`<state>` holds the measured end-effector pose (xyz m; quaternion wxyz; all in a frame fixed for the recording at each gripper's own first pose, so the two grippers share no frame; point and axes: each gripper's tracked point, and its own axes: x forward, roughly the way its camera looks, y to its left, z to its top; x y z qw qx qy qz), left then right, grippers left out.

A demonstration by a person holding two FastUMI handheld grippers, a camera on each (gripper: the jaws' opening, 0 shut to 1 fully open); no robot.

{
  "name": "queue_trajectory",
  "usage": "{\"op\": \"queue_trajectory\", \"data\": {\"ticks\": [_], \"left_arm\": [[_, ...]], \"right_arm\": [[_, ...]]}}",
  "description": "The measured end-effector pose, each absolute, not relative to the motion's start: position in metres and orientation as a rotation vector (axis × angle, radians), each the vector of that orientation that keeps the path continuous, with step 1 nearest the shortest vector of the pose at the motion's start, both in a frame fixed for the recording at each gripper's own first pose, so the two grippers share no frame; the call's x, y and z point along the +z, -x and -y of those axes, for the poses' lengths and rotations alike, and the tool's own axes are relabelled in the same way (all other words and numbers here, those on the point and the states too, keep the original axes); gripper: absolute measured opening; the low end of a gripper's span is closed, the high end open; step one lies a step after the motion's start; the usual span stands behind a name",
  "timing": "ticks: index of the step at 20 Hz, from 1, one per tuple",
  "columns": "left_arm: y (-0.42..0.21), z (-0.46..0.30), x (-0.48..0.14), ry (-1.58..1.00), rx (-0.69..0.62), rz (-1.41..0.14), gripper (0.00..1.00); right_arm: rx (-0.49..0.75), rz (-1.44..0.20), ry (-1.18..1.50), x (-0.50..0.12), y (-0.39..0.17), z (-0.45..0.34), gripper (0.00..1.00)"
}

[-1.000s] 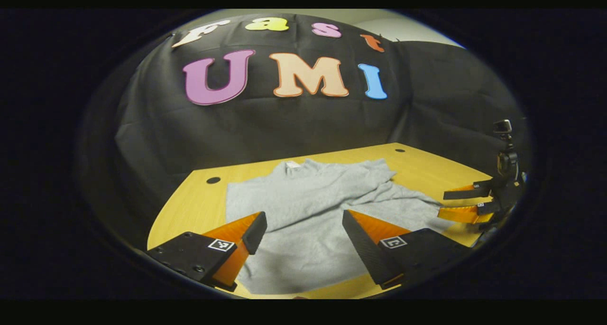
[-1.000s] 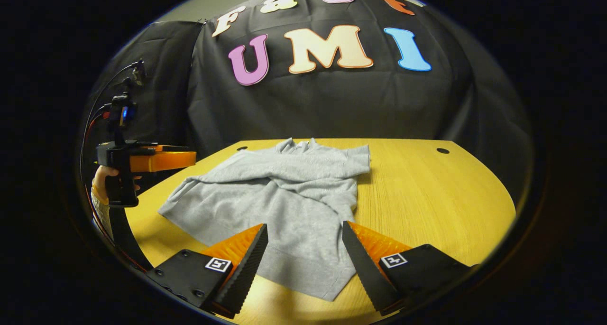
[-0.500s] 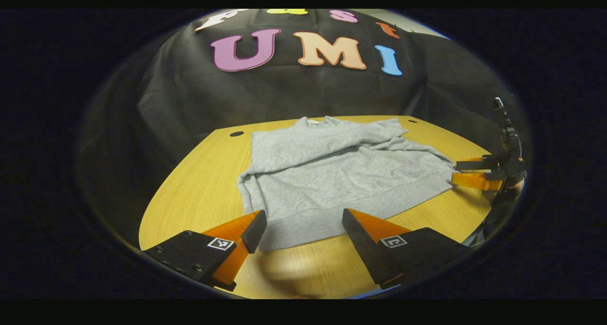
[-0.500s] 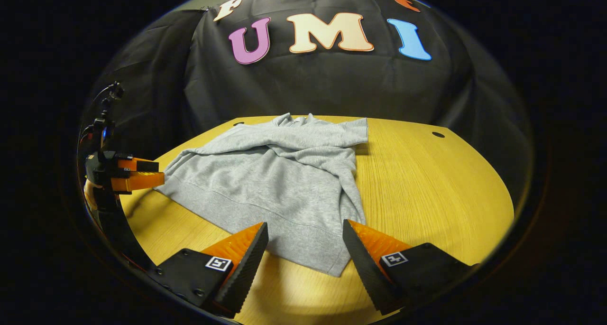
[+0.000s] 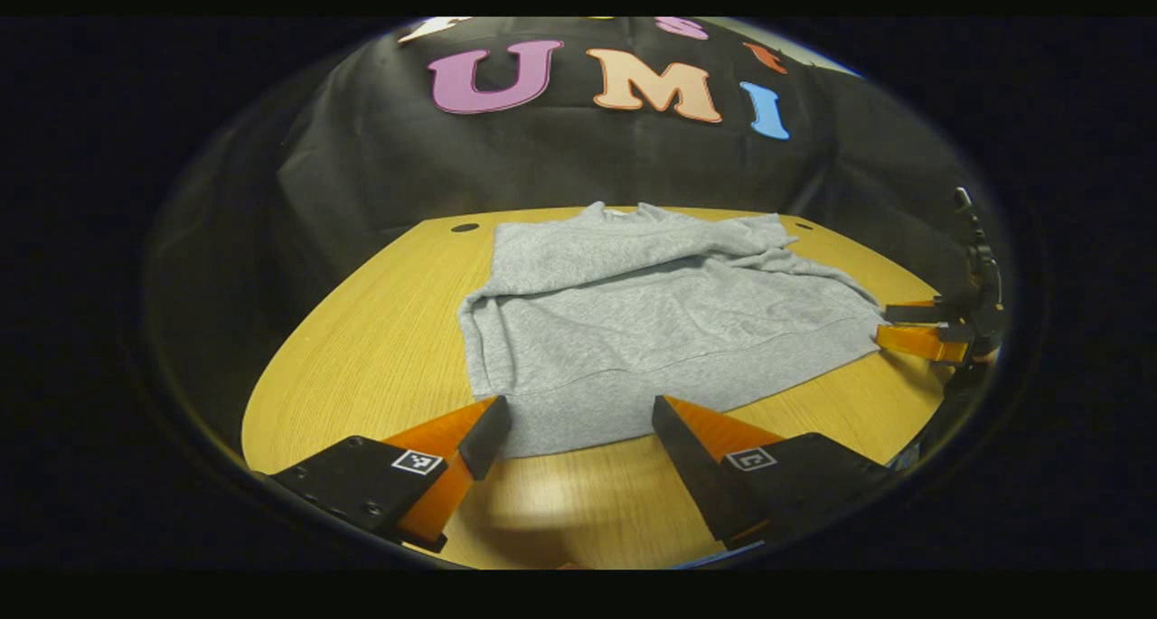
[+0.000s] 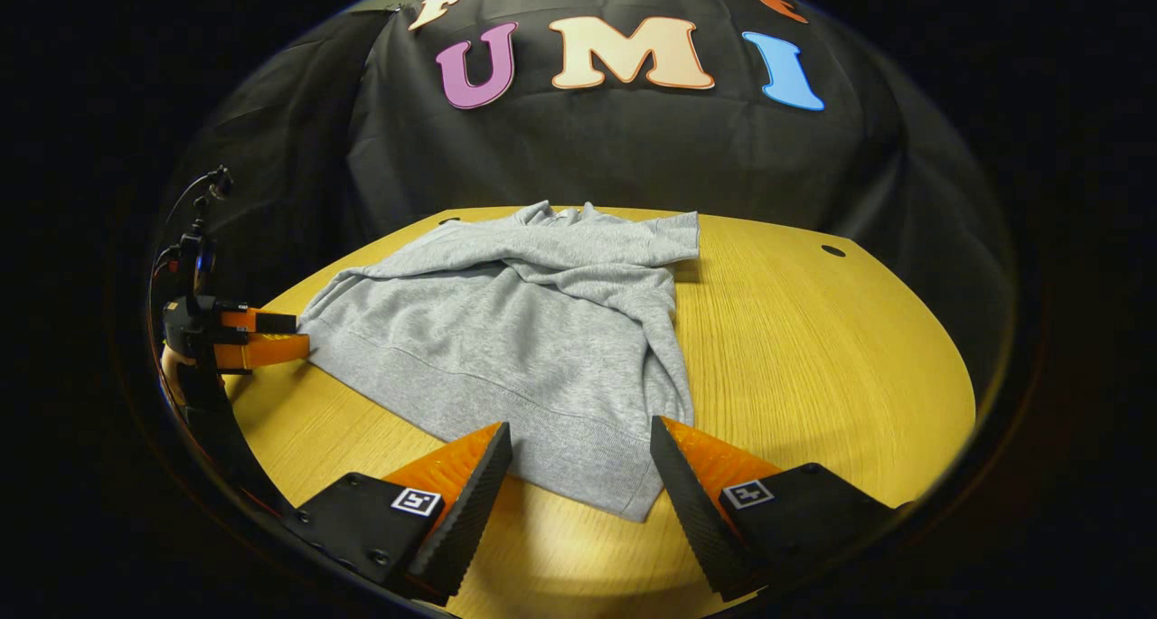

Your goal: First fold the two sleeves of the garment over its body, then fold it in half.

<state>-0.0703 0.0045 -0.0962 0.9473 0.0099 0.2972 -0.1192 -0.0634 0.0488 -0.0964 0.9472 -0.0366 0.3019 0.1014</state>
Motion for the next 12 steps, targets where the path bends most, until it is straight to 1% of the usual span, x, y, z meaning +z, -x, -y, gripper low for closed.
{"op": "queue_trajectory", "data": {"ticks": [1, 2, 3, 4, 6, 7, 9, 10, 11, 12], "left_arm": [[0.070, -0.004, -0.096, -0.016, -0.239, -0.601, 0.98], [0.071, -0.003, -0.096, -0.016, -0.238, -0.594, 0.98], [0.070, -0.003, -0.096, -0.018, -0.237, -0.590, 0.97], [0.072, -0.002, -0.097, -0.019, -0.239, -0.585, 0.99], [0.073, -0.001, -0.096, -0.024, -0.241, -0.579, 0.95], [0.073, 0.002, -0.096, -0.013, -0.236, -0.578, 0.92], [0.075, 0.006, -0.096, 0.000, -0.241, -0.574, 0.82], [0.075, 0.007, -0.095, 0.006, -0.243, -0.576, 0.70], [0.075, 0.008, -0.095, 0.010, -0.248, -0.575, 0.63], [0.075, 0.010, -0.095, 0.017, -0.256, -0.574, 0.55]], "right_arm": [[0.204, -0.616, 0.079, -0.097, 0.063, -0.049, 0.94], [0.203, -0.618, 0.083, -0.096, 0.063, -0.050, 0.97], [0.203, -0.620, 0.085, -0.095, 0.064, -0.050, 0.96], [0.207, -0.625, 0.082, -0.097, 0.065, -0.050, 0.96], [0.216, -0.632, 0.077, -0.096, 0.067, -0.053, 0.93], [0.239, -0.644, 0.062, -0.098, 0.069, -0.063, 0.84], [0.249, -0.644, 0.073, -0.096, 0.070, -0.068, 0.63], [0.258, -0.642, 0.080, -0.096, 0.070, -0.068, 0.55], [0.271, -0.648, 0.063, -0.096, 0.072, -0.073, 0.55], [0.266, -0.650, 0.050, -0.095, 0.071, -0.076, 0.43]]}}
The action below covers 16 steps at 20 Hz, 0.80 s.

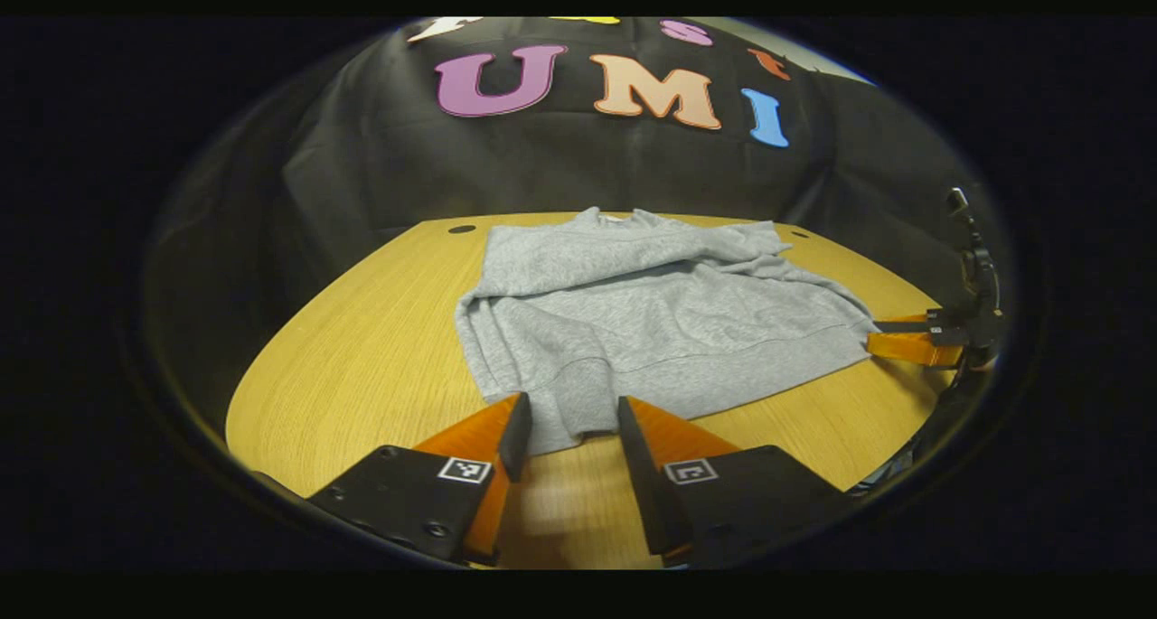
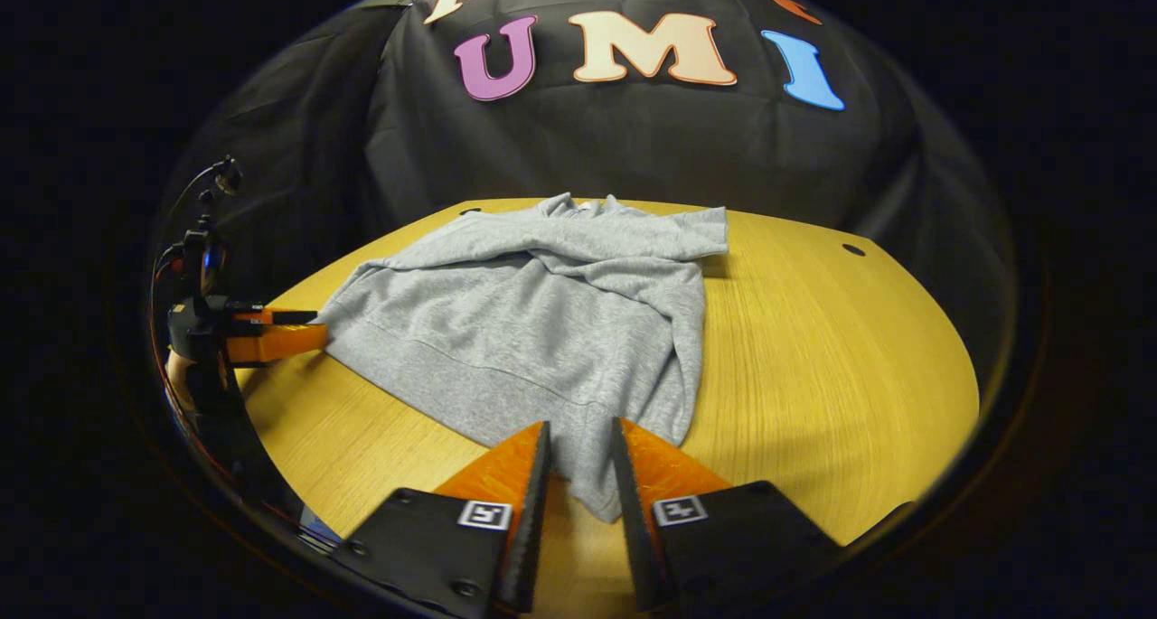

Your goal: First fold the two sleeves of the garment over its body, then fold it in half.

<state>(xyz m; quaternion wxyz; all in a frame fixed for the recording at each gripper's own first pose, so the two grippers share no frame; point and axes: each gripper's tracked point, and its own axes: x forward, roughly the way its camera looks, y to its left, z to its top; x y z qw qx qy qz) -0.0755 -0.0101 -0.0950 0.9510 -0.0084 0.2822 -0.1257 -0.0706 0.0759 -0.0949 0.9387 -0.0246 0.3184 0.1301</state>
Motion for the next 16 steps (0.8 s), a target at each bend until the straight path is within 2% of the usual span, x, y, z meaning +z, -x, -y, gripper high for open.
{"op": "queue_trajectory", "data": {"ticks": [1, 2, 3, 4, 5, 6, 9, 13, 16], "left_arm": [[0.074, 0.013, -0.094, 0.030, -0.269, -0.570, 0.51], [0.074, 0.015, -0.093, 0.044, -0.282, -0.561, 0.37], [0.074, 0.016, -0.093, 0.056, -0.289, -0.557, 0.32], [0.074, 0.017, -0.093, 0.070, -0.289, -0.555, 0.17], [0.073, 0.017, -0.094, 0.081, -0.289, -0.552, 0.15], [0.072, 0.018, -0.093, 0.097, -0.285, -0.546, 0.12], [0.072, 0.017, -0.093, 0.111, -0.280, -0.533, 0.10], [0.074, 0.017, -0.092, 0.099, -0.278, -0.532, 0.01], [0.073, 0.018, -0.084, 0.073, -0.285, -0.532, 0.01]], "right_arm": [[0.263, -0.650, 0.049, -0.094, 0.072, -0.074, 0.31], [0.259, -0.650, 0.042, -0.093, 0.072, -0.074, 0.19], [0.258, -0.652, 0.037, -0.094, 0.075, -0.072, 0.18], [0.251, -0.643, 0.032, -0.092, 0.074, -0.072, 0.18], [0.255, -0.645, 0.033, -0.092, 0.076, -0.073, 0.16], [0.251, -0.644, 0.032, -0.093, 0.077, -0.074, 0.08], [0.244, -0.631, 0.060, -0.092, 0.078, -0.073, 0.02], [0.235, -0.628, 0.051, -0.089, 0.078, -0.072, 0.02], [0.236, -0.617, 0.008, -0.074, 0.076, -0.072, 0.02]]}}
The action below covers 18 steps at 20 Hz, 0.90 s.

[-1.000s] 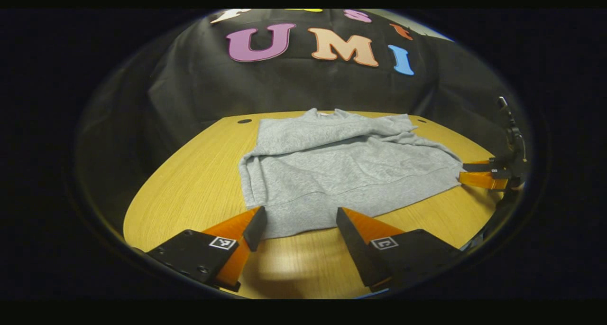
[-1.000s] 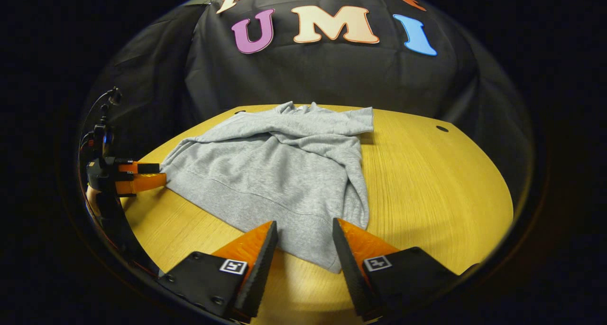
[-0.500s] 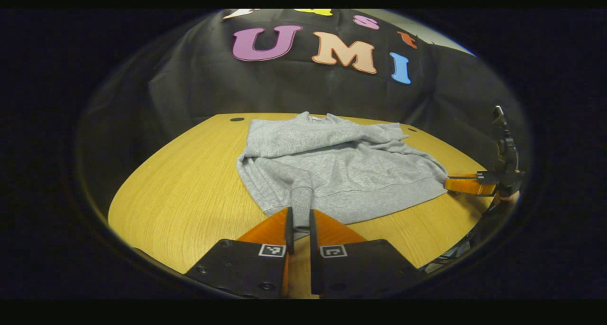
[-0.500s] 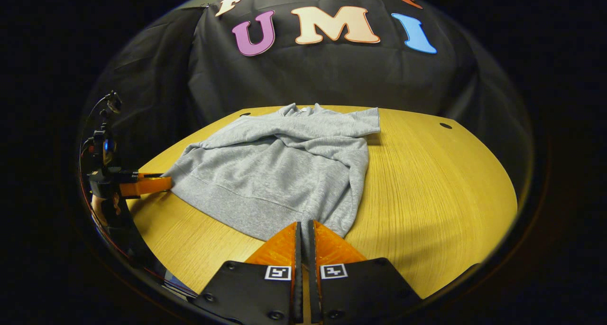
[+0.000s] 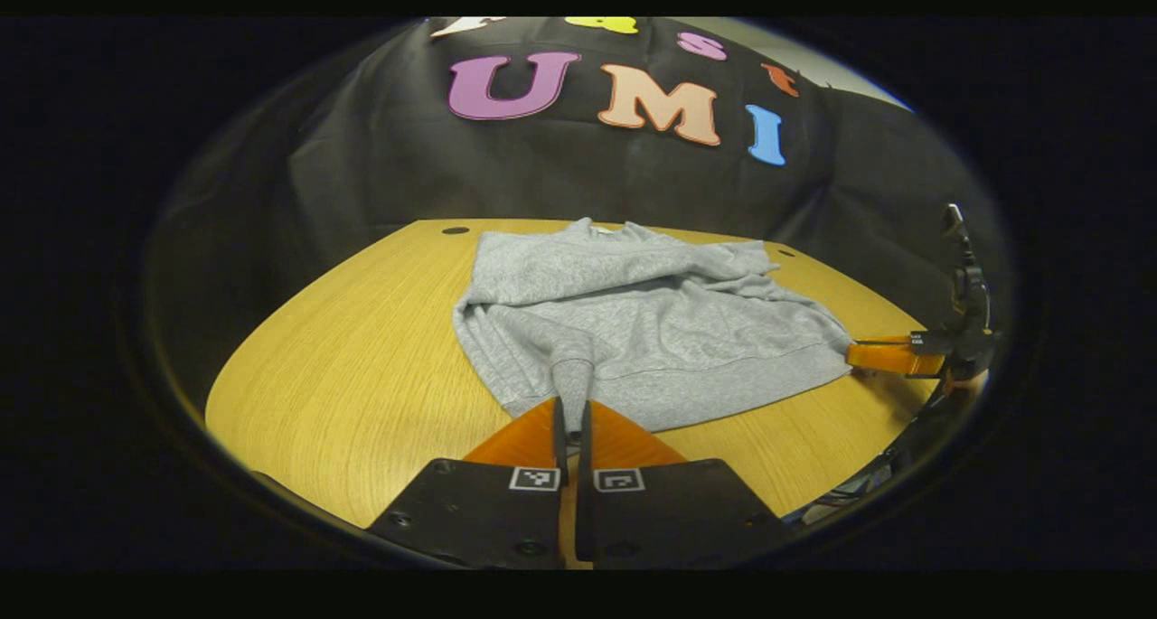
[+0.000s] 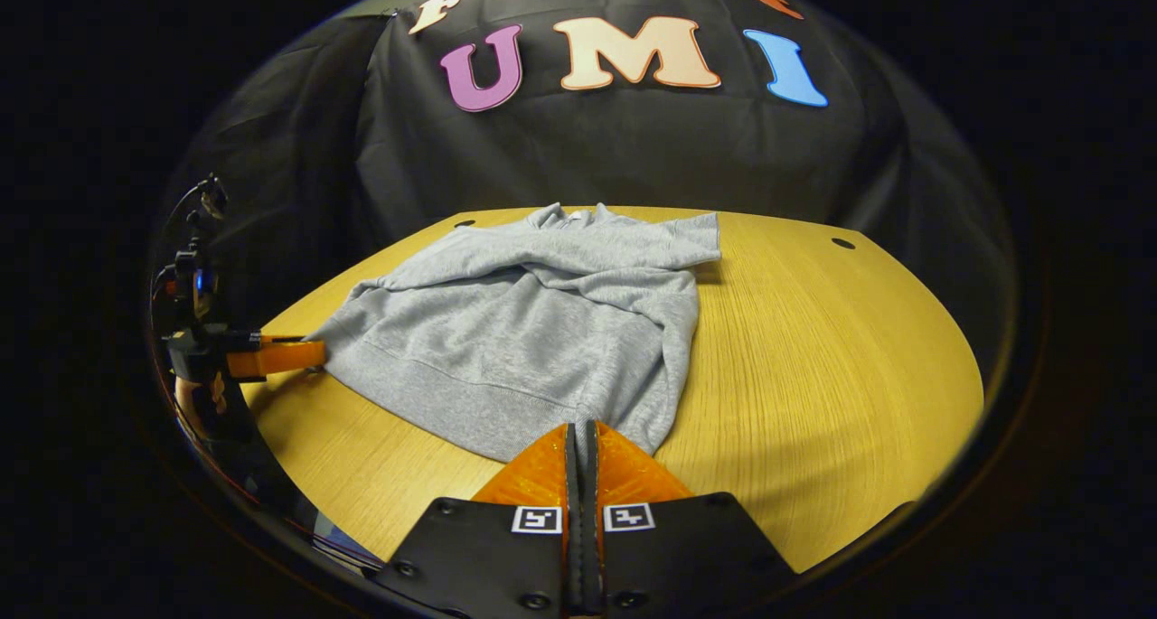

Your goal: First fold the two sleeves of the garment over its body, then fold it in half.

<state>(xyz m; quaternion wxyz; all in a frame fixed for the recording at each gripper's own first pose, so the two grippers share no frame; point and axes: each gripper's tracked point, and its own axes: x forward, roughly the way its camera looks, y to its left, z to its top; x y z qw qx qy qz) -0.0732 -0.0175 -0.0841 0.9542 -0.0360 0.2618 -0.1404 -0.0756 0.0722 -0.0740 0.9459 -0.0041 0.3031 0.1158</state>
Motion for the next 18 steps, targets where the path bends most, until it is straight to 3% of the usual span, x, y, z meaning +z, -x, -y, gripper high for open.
{"op": "queue_trajectory", "data": {"ticks": [5, 11, 18], "left_arm": [[0.062, 0.021, -0.040, 0.109, -0.315, -0.455, 0.00], [0.014, 0.014, 0.015, 0.186, -0.299, -0.327, 0.00], [-0.059, 0.023, 0.043, 0.207, -0.285, -0.273, 0.00]], "right_arm": [[0.247, -0.565, -0.027, -0.037, 0.060, -0.076, 0.02], [0.267, -0.473, -0.031, 0.013, 0.005, -0.091, 0.02], [0.257, -0.466, -0.096, 0.026, -0.075, -0.095, 0.02]]}}
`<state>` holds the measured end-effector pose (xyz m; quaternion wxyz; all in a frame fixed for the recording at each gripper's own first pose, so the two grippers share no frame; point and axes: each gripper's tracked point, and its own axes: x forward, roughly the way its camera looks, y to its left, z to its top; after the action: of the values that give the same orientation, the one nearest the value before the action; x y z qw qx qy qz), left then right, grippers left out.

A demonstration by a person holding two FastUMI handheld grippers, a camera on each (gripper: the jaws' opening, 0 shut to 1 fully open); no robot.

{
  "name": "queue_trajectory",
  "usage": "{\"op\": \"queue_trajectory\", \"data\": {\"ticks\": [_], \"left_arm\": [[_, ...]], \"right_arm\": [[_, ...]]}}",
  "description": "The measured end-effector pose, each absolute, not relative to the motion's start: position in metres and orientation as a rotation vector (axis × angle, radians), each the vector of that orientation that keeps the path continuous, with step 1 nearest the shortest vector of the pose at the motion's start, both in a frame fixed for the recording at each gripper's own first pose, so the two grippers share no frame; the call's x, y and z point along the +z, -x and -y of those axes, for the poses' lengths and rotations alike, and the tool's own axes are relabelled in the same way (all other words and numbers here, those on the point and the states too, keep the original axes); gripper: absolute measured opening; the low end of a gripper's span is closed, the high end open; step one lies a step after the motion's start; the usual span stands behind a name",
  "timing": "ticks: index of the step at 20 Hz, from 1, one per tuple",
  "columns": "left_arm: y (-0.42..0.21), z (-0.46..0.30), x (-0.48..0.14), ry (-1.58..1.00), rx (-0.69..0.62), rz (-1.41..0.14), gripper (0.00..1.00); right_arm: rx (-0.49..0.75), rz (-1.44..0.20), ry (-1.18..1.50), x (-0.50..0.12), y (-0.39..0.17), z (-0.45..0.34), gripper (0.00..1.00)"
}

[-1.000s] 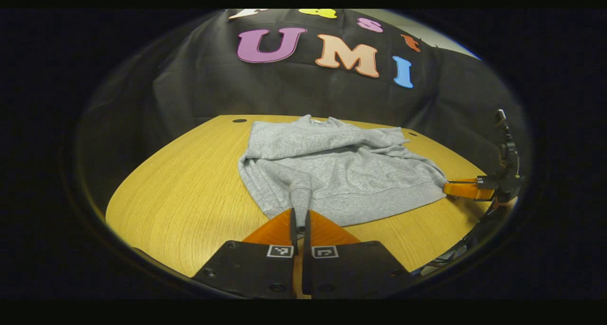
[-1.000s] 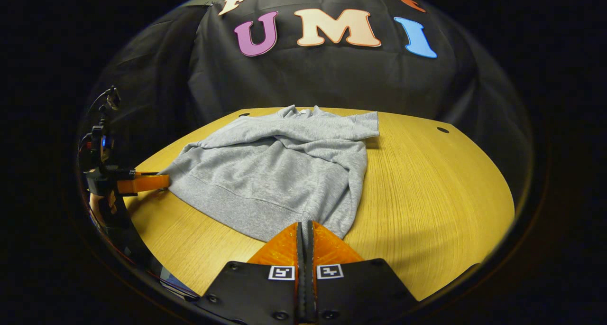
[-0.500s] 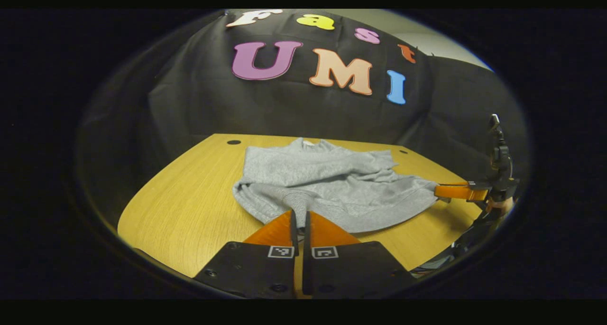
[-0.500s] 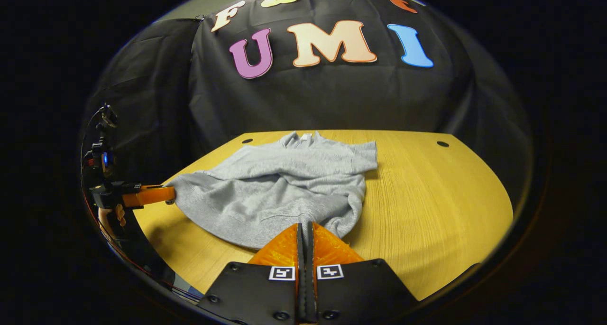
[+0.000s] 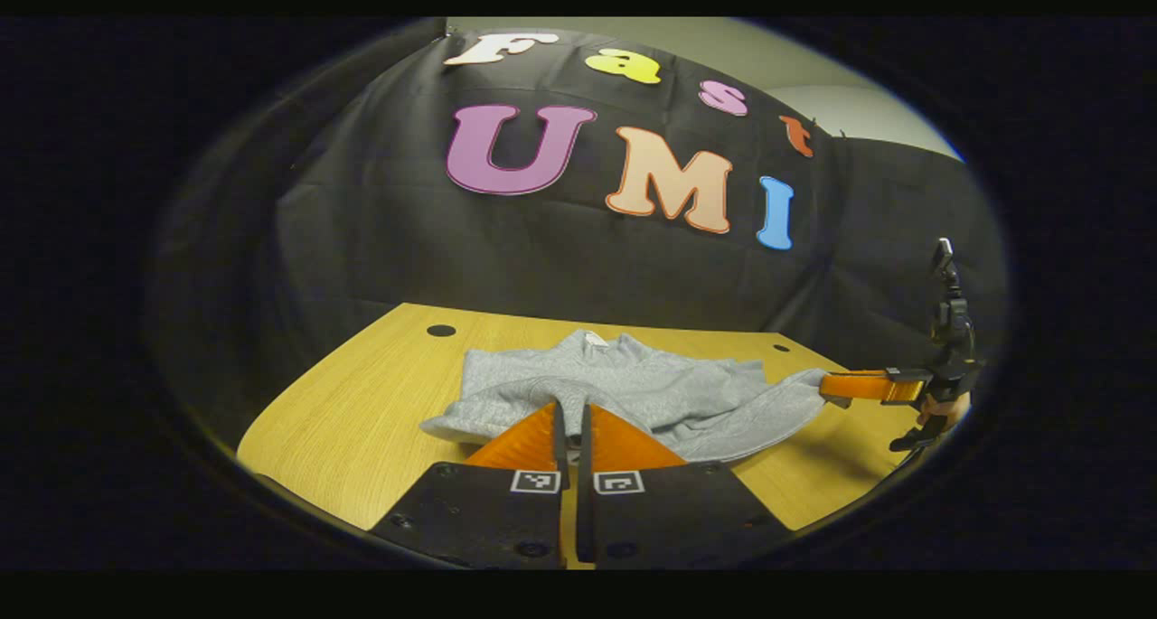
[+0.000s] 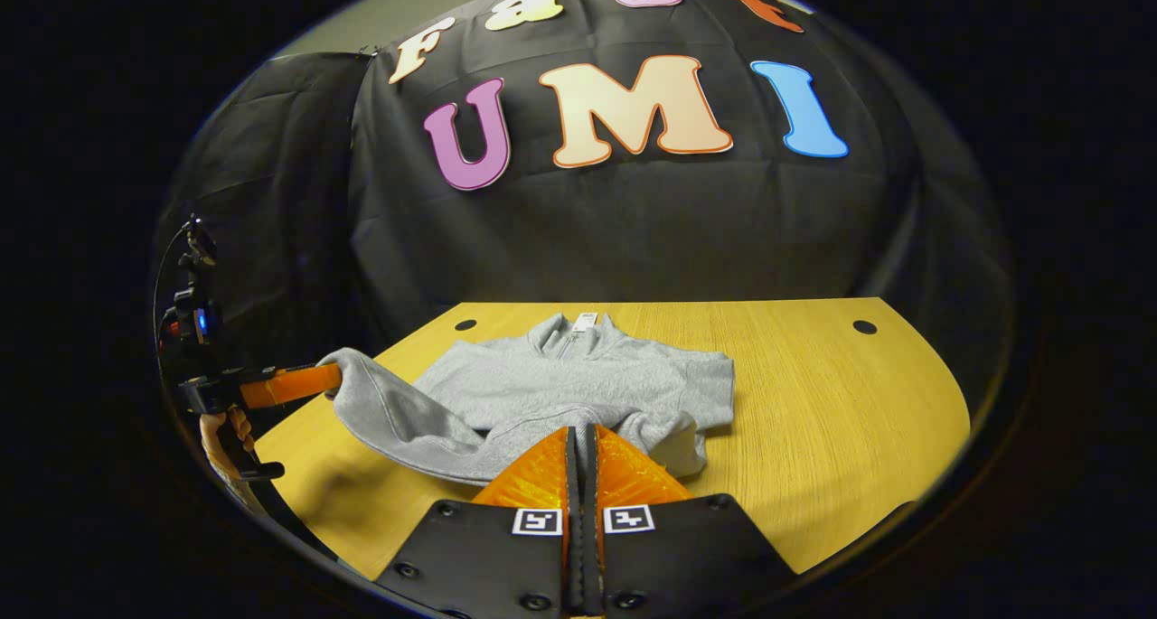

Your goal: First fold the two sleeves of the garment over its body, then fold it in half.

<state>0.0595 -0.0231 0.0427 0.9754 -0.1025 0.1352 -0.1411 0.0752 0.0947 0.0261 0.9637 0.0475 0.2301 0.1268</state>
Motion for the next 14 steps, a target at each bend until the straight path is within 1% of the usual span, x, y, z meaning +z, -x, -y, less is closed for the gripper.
{"op": "queue_trajectory", "data": {"ticks": [3, 8, 14], "left_arm": [[-0.089, 0.025, 0.043, 0.223, -0.268, -0.281, 0.00], [-0.129, 0.024, 0.042, 0.259, -0.223, -0.290, 0.00], [-0.178, 0.037, 0.016, 0.214, -0.196, -0.330, 0.00]], "right_arm": [[0.243, -0.521, -0.211, 0.015, -0.104, -0.088, 0.02], [0.194, -0.551, -0.344, 0.004, -0.140, -0.066, 0.02], [0.158, -0.621, -0.327, -0.027, -0.173, -0.061, 0.02]]}}
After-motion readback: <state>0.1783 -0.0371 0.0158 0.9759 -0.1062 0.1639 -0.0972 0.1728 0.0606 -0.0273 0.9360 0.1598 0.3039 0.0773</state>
